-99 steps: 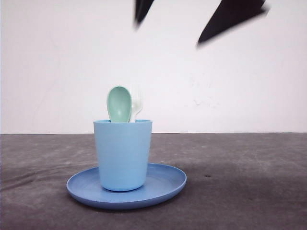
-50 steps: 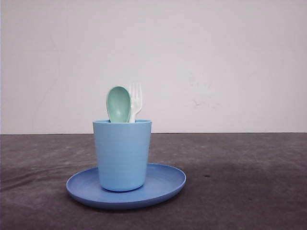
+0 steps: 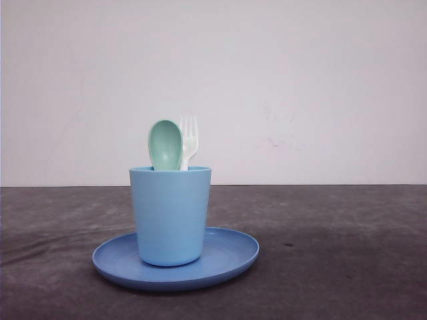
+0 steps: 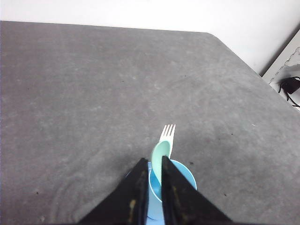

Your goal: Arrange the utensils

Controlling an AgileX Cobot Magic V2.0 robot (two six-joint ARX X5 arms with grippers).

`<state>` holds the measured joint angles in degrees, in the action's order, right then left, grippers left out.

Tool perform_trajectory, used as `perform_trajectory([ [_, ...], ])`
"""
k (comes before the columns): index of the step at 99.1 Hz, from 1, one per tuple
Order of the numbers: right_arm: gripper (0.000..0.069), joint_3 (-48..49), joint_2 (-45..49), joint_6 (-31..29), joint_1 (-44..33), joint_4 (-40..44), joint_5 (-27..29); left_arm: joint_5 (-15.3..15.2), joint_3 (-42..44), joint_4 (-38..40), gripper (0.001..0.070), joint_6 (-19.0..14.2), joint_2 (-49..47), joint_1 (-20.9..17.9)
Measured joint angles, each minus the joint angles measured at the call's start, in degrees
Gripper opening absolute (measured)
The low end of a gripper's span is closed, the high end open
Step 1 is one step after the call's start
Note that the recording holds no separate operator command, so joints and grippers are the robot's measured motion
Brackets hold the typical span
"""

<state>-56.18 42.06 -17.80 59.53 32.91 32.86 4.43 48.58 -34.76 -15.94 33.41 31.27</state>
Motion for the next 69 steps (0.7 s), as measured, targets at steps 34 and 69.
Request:
perform_trajectory([
  [34,0.0008,0.0,0.0,0.0,0.0,0.0,0.0,0.0,0.0,0.0,0.0024,0.0,0.0,0.0],
  [69,0.0008,0.0,0.0,0.0,0.0,0.0,0.0,-1.7,0.0,0.4,0.0024,4.7,-0.6,-2.6],
])
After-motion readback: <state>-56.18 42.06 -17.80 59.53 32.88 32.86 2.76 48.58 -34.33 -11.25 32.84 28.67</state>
